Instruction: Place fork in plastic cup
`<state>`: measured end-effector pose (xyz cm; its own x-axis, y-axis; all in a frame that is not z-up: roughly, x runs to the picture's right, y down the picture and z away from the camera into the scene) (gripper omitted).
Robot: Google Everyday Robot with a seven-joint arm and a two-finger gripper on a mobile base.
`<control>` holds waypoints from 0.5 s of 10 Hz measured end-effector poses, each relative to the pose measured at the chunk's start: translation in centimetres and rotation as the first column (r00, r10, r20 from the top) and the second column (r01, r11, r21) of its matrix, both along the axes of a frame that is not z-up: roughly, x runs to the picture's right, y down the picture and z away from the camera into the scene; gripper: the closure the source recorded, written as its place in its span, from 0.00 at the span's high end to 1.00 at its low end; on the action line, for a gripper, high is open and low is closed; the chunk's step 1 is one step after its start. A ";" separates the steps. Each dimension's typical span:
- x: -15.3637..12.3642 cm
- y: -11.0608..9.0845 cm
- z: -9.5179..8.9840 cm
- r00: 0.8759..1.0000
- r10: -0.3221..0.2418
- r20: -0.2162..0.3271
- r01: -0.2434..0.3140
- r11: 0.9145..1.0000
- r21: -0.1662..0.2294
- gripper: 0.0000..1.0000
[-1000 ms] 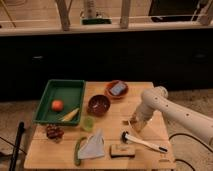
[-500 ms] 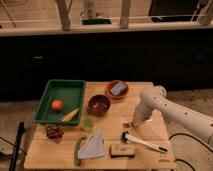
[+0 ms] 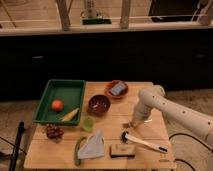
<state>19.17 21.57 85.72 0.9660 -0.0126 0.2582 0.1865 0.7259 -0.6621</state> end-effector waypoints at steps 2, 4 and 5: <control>0.0 -0.2 -0.1 1.000 -0.003 0.005 0.003 1.000 0.002 0.00; 0.3 -2.2 -1.2 1.000 -0.011 0.028 0.010 0.999 0.035 0.00; 0.3 -3.7 -2.1 0.999 -0.015 0.041 0.013 0.998 0.057 0.00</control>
<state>19.51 17.89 83.58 0.9540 -0.0416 0.2968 0.2234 0.7590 -0.6116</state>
